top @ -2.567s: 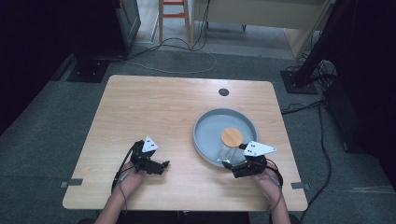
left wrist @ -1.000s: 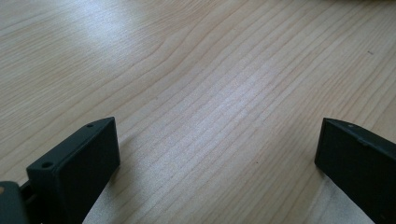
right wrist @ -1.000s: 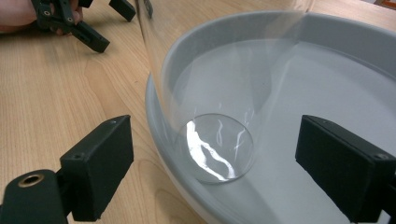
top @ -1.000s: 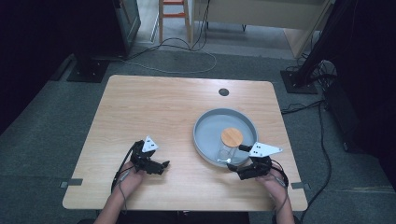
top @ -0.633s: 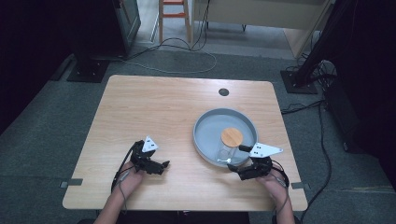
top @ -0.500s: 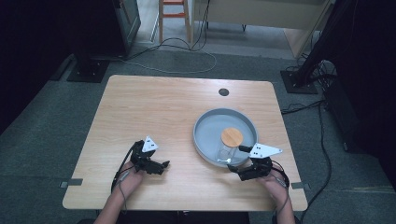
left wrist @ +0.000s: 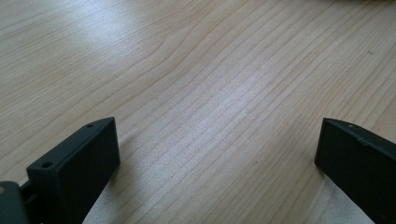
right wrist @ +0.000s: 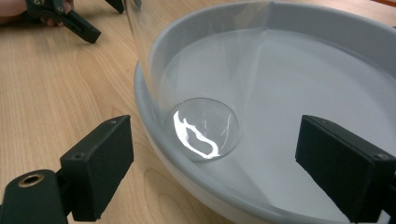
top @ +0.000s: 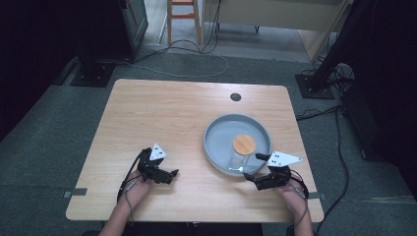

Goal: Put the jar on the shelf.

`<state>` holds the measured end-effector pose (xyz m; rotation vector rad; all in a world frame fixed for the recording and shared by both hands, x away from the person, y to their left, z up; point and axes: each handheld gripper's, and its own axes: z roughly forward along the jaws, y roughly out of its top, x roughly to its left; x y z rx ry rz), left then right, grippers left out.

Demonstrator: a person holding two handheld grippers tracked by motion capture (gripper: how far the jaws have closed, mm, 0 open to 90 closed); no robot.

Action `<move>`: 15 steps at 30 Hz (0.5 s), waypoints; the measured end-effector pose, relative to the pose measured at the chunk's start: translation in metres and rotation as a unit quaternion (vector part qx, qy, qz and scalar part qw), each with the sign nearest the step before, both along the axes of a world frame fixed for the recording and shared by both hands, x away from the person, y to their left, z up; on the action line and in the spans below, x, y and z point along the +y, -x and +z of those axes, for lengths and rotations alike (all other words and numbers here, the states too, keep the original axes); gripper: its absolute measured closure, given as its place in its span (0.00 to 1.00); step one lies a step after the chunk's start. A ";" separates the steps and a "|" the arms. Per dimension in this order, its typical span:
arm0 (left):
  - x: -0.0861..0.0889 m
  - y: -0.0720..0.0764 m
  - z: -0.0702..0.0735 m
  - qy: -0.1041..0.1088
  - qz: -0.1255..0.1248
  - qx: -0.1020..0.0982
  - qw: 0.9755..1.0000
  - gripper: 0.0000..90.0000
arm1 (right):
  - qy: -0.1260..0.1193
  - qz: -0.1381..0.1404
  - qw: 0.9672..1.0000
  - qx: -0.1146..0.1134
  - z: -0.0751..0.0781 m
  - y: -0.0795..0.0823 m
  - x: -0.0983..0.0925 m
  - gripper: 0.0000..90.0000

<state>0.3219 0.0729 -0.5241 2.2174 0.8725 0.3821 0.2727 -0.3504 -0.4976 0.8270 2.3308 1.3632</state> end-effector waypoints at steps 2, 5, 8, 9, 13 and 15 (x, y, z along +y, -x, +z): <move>0.000 0.000 0.000 0.000 0.000 0.000 1.000 0.00 | 0.002 0.002 1.000 0.000 0.000 0.000 0.000 0.13; 0.000 0.000 0.000 0.000 0.000 0.000 1.000 0.00 | 0.002 0.003 1.000 0.001 -0.001 0.000 -0.001 0.13; 0.000 0.000 0.000 0.000 0.000 0.000 1.000 0.00 | 0.001 0.002 1.000 0.001 -0.001 0.000 -0.003 0.13; 0.000 0.000 0.000 0.000 0.000 0.000 1.000 0.00 | 0.001 0.001 1.000 0.002 -0.001 0.000 -0.003 0.13; 0.000 0.000 0.000 0.000 0.000 0.000 1.000 0.00 | 0.003 -0.004 1.000 -0.001 -0.001 0.001 -0.007 0.13; 0.000 0.000 0.000 0.000 0.000 0.000 1.000 0.00 | 0.003 -0.004 1.000 0.000 -0.002 0.002 -0.009 0.13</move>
